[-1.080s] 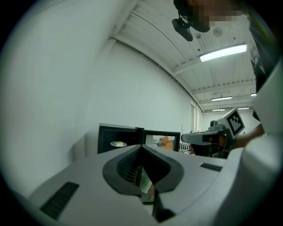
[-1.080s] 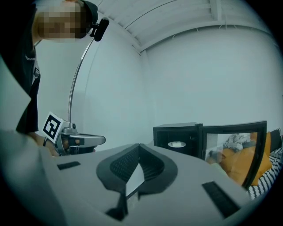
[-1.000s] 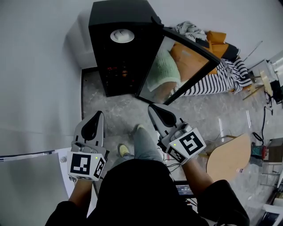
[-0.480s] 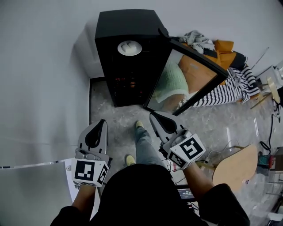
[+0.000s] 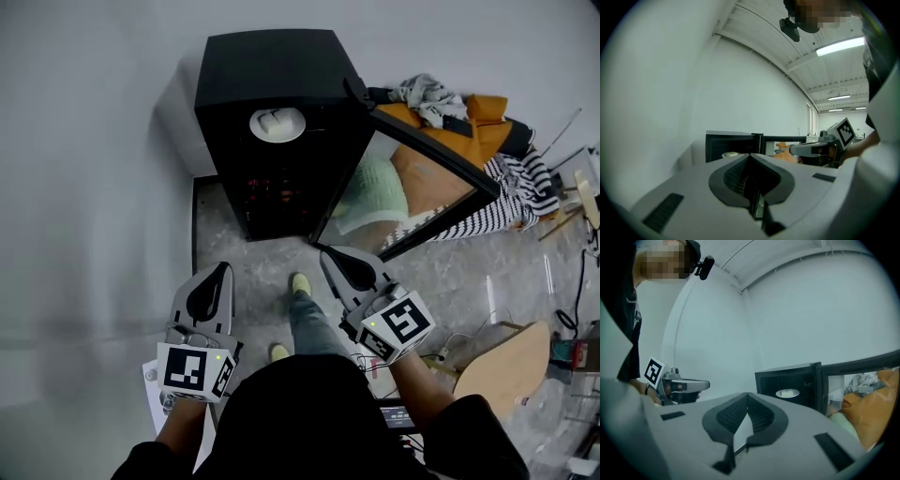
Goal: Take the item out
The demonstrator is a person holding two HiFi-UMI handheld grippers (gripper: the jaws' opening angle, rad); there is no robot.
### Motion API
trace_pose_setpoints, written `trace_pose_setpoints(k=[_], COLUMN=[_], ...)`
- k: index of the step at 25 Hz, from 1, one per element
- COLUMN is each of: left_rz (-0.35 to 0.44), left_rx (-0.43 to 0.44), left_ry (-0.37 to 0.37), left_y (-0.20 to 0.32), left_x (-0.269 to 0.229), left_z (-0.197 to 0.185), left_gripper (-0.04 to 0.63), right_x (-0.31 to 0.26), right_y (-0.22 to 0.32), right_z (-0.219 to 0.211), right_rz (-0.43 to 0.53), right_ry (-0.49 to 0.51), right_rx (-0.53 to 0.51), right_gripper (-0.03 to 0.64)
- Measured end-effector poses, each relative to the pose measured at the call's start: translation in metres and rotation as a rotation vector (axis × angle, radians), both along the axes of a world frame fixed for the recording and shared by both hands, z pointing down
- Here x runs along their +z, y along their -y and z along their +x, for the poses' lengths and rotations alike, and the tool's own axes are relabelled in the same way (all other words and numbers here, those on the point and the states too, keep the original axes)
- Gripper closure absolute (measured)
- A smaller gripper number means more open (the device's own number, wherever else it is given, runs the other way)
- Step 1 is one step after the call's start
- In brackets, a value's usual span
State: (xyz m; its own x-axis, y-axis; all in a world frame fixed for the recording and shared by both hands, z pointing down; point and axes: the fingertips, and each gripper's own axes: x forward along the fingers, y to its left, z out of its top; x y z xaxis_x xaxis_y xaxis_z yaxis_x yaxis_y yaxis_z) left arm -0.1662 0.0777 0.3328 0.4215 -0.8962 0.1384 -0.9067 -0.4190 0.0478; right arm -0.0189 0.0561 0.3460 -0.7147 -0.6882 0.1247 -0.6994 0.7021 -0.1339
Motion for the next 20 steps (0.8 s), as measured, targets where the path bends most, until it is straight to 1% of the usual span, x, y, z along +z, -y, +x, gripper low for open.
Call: trace_pose_setpoints(k=[8,13,20], left_rz=[-0.018,-0.059,-0.071], left_rx=[0.041,0.058,0.050], left_ry=[0.010,0.006,0.007], left_y=[0.079,0.121,0.162], left_x=[0.002,0.013,0.017], left_z=[0.014,0.028,0.041], left_gripper=[0.588,0.588,0.588], right_x=[0.005,0.008,0.018], right_y=[0.075,0.118,0.150], right_z=[0.007,0.021,0.024], right_rz=[-0.017,-0.042,-0.074], right_ry=[-0.011,-0.017,-0.017], right_rx=[-0.018,-0.002,-0.027], right_gripper=[0.611,0.611,0.611])
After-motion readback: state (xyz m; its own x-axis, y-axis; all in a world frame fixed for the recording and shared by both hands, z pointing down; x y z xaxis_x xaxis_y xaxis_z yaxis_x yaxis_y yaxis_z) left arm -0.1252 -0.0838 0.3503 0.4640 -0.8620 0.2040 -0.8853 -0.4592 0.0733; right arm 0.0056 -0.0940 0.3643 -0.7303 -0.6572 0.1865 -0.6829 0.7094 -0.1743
